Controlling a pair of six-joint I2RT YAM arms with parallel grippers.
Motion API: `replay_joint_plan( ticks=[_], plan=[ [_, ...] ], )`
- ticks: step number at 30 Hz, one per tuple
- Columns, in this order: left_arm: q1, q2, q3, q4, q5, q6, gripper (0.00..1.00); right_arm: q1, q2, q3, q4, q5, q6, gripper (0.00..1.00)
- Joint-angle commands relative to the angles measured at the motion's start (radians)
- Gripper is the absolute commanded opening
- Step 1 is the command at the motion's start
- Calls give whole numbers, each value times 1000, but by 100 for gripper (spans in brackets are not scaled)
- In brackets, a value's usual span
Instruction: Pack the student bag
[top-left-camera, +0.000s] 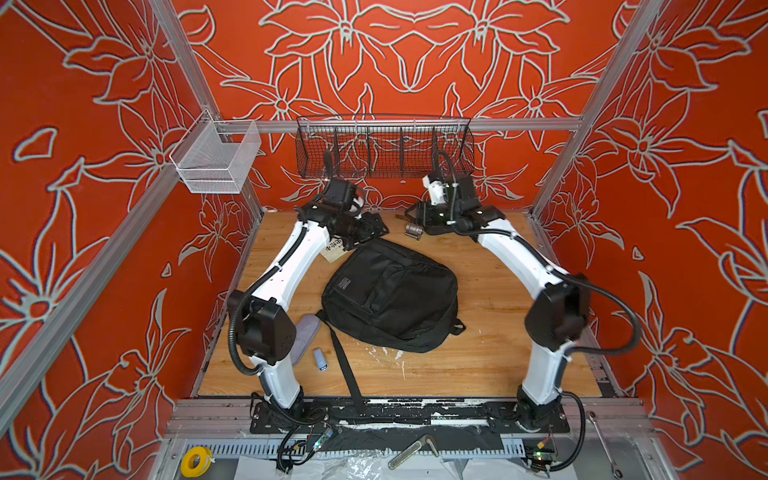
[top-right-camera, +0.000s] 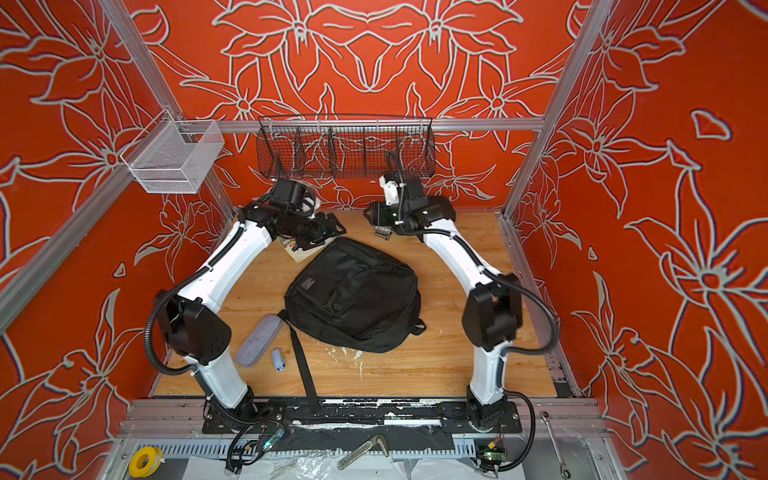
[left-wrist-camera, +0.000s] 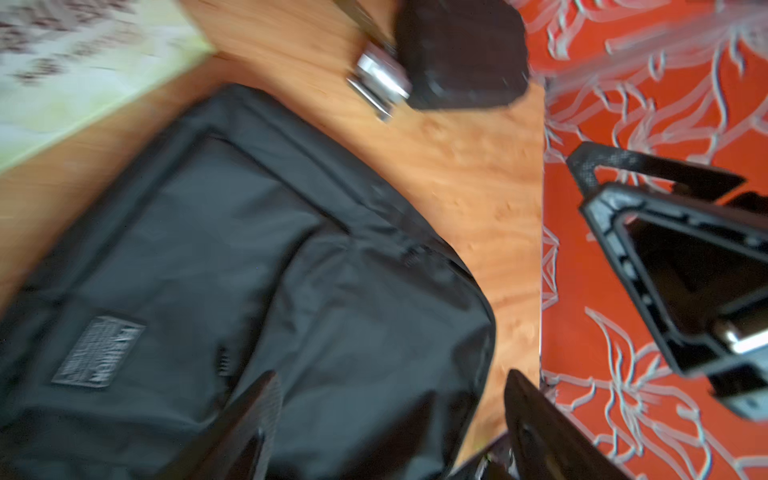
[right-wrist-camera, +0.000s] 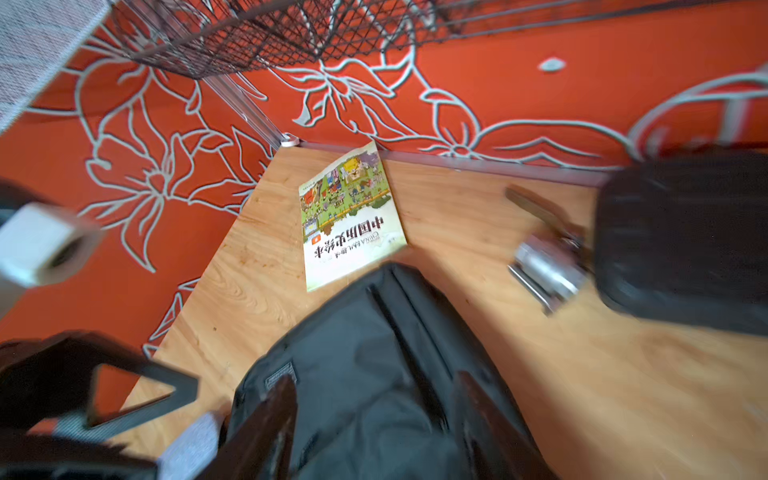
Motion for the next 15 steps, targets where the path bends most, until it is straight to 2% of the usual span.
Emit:
replay_joint_plan(
  ticks=[1,5,9,12,15],
  plan=[
    [94,2,-92,90,20,-27,85,45,203,213,-65,-55,-28,61],
    [174,23,-156,144,30,-9,86,75,488,495,-21,-67,70,59],
    [251,34,-247,244,51,-28,87,113,721,763,3,-39,91,59],
    [297,69,-258,265,61,-27,87,120,783,771,105,-27,170,59],
    [319,112,-248,280,42,-18,89,124,816,754,159,-8,196,58]
  ],
)
